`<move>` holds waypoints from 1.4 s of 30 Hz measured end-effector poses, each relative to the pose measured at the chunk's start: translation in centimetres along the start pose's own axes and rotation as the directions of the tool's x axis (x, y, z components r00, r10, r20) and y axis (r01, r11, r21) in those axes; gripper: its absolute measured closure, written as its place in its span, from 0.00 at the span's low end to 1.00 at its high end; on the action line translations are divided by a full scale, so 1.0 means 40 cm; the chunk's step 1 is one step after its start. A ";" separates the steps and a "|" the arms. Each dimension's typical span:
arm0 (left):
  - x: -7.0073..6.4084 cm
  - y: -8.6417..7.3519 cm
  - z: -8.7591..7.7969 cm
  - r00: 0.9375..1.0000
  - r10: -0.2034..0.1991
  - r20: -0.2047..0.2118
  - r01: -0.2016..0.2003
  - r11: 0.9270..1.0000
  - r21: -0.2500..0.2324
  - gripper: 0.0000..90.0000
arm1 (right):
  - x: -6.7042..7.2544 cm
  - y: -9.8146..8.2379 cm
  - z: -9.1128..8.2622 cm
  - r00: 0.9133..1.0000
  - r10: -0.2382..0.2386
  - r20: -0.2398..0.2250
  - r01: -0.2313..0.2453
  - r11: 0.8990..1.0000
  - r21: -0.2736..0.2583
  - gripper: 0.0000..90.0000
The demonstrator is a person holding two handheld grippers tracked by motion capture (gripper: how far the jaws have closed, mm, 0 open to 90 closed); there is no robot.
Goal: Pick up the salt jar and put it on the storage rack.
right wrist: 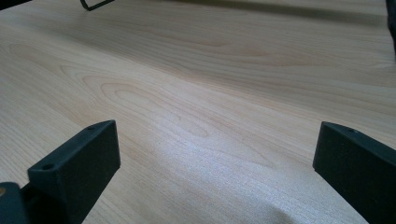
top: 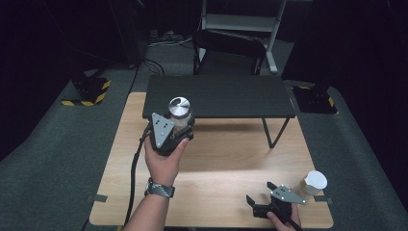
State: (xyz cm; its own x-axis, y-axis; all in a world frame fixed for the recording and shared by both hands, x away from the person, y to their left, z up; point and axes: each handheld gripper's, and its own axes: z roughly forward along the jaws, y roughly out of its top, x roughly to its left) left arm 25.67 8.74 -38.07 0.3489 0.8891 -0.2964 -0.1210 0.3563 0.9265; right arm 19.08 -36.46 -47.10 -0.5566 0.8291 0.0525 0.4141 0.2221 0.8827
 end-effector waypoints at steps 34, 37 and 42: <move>0.021 -0.025 0.160 0.998 0.016 -0.063 -0.019 0.999 -0.036 0.35 | -0.001 -0.005 -0.005 1.000 0.003 -0.005 -0.003 1.000 -0.007 0.01; 0.024 -0.031 0.170 0.998 0.014 -0.069 -0.017 0.999 -0.030 0.35 | -0.002 -0.005 -0.006 1.000 0.004 -0.006 -0.005 1.000 -0.008 0.01; 0.027 -0.042 0.187 0.997 0.006 -0.083 -0.008 1.000 -0.024 0.35 | -0.001 -0.006 -0.006 1.000 0.003 -0.006 -0.003 1.000 -0.008 0.01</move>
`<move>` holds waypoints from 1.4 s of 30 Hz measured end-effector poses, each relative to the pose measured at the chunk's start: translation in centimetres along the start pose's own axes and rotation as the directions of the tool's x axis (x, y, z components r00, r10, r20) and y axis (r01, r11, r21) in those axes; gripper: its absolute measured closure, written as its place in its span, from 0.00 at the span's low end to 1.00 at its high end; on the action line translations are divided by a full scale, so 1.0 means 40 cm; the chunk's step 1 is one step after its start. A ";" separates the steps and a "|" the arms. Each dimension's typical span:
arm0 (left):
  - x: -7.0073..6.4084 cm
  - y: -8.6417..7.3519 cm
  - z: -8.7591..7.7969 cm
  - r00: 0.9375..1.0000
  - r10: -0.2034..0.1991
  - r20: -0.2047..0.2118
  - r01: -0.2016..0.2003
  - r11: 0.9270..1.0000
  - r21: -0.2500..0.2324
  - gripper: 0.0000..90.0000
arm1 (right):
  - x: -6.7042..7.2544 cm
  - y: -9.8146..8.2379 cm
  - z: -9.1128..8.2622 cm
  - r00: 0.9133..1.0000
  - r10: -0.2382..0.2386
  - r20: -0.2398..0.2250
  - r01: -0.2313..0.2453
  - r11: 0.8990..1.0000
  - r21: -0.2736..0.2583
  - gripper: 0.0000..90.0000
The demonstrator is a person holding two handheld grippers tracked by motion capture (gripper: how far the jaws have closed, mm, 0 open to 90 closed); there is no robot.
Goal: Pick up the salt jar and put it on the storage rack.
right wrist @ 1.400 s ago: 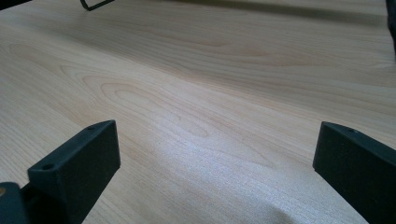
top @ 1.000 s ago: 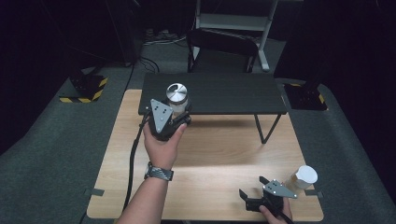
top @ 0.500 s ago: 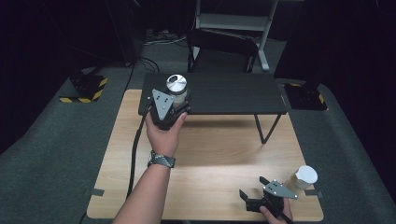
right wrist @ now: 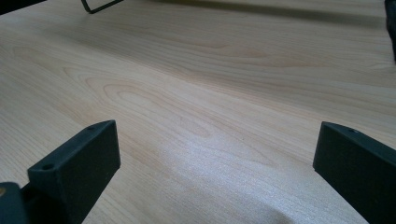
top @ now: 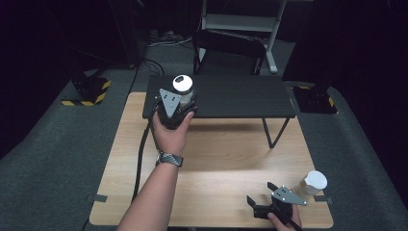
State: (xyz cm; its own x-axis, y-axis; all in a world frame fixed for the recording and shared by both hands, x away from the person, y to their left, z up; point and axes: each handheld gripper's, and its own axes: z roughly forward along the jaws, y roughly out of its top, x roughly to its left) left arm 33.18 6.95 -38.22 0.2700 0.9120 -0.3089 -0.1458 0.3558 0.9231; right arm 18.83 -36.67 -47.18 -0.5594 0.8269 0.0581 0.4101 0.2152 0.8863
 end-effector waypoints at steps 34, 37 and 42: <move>-0.003 -0.047 0.049 1.000 -0.007 -0.015 0.007 1.000 0.005 0.34 | 0.000 0.001 0.001 1.000 -0.006 -0.003 0.006 1.000 0.002 0.00; -0.003 -0.050 0.051 1.000 -0.007 -0.017 0.007 1.000 0.003 0.34 | 0.000 0.001 0.001 1.000 -0.006 -0.004 0.006 1.000 0.003 0.01; 0.044 0.055 0.027 0.950 0.309 0.042 -0.309 0.919 0.246 0.34 | -0.001 0.001 0.001 1.000 -0.006 -0.005 0.006 1.000 0.002 0.01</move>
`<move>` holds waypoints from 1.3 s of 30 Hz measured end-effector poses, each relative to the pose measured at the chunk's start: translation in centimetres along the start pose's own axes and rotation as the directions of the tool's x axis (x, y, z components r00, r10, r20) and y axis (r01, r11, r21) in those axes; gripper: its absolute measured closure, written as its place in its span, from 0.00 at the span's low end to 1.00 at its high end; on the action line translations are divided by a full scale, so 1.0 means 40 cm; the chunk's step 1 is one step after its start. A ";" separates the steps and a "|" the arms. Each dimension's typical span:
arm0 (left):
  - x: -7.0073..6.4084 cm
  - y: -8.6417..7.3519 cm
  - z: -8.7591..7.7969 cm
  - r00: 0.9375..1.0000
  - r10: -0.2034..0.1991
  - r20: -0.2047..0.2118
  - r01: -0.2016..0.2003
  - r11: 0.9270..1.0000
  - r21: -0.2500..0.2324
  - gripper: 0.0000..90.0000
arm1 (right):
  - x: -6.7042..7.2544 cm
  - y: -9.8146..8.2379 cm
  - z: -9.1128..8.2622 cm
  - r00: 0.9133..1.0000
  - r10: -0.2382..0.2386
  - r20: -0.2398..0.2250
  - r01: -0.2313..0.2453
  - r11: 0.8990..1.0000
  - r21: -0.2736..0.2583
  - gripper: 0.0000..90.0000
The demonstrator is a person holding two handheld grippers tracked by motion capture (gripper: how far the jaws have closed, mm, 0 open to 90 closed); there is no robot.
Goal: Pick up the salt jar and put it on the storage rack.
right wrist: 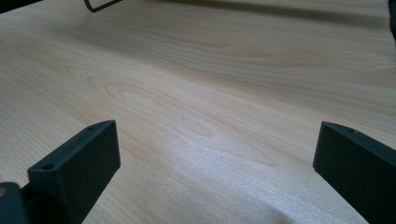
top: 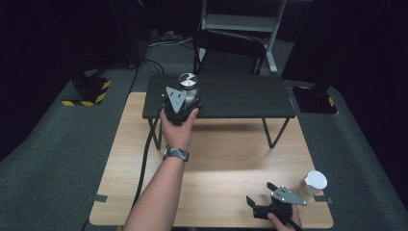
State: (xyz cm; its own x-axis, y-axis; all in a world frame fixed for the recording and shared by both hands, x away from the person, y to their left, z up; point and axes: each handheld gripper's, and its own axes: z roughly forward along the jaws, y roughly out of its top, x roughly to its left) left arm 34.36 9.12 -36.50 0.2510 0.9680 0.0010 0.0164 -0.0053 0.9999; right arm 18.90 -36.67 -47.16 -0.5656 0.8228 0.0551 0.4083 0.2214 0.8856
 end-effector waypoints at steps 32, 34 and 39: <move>-0.004 0.006 -0.006 0.999 -0.038 -0.021 0.038 0.999 0.006 0.03 | 0.000 0.000 0.000 1.000 0.001 0.000 -0.001 1.000 -0.001 0.01; 0.001 0.006 -0.010 0.999 -0.036 -0.012 0.037 0.999 0.004 0.01 | 0.000 0.000 0.000 1.000 0.000 0.000 0.000 1.000 0.000 0.01; 0.004 0.006 -0.022 1.000 -0.012 0.002 0.012 1.000 0.002 0.01 | 0.001 0.001 0.001 1.000 -0.004 0.001 0.004 1.000 0.001 0.00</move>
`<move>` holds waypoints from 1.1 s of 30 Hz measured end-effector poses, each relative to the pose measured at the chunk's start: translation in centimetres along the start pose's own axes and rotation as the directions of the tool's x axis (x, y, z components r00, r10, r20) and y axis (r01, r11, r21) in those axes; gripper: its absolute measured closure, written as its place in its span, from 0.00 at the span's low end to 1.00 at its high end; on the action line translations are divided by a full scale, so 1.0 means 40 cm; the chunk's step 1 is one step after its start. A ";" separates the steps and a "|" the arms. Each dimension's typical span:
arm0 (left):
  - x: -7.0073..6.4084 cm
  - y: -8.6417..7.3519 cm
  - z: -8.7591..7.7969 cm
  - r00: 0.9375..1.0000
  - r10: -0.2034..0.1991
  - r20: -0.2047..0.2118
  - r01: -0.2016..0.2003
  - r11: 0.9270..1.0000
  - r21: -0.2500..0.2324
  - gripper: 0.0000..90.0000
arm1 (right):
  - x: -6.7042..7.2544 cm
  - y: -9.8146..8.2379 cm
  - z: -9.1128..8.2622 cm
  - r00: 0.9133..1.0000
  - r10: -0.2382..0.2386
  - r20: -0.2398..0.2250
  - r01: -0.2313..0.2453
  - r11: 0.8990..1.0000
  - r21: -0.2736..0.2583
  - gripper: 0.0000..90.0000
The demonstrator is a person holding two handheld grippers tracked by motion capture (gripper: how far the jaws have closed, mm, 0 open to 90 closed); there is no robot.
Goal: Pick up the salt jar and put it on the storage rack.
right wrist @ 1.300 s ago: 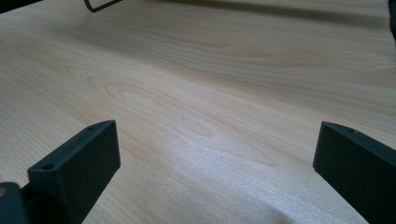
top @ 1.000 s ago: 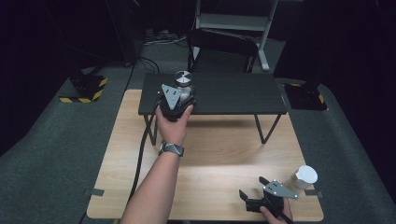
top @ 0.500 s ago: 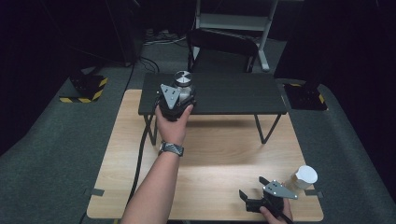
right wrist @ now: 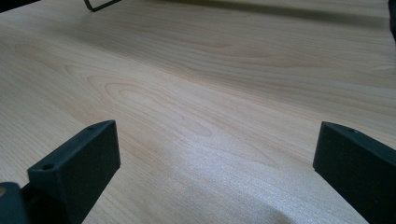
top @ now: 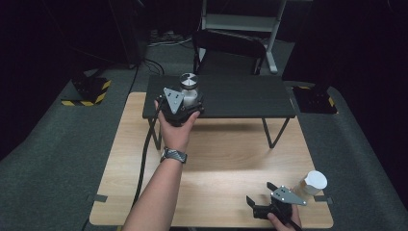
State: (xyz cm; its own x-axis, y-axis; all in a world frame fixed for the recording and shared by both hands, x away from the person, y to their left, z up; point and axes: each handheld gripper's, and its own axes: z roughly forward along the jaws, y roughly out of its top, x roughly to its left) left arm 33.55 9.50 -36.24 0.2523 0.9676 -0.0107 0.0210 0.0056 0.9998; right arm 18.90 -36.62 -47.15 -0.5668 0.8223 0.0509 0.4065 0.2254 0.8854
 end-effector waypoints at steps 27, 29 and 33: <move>0.024 -0.041 -0.152 0.999 0.011 0.045 -0.011 1.000 0.003 0.01 | 0.007 0.001 0.002 1.000 -0.022 0.002 0.022 1.000 0.002 0.01; 0.028 -0.050 -0.167 0.999 0.010 0.045 -0.010 1.000 0.003 0.01 | 0.007 0.001 0.002 1.000 -0.022 0.001 0.022 1.000 0.001 0.01; 0.041 -0.073 -0.199 0.999 0.005 0.045 -0.005 1.000 0.002 0.01 | 0.009 0.001 0.001 1.000 -0.026 0.004 0.026 1.000 0.001 0.00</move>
State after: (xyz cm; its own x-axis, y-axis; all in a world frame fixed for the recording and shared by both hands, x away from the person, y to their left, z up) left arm 26.21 13.07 -39.01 0.2960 0.9552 -0.0063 0.0217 -0.0002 0.9998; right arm 18.74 -36.27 -47.13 -0.5745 0.8181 0.0262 0.3926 0.2473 0.8858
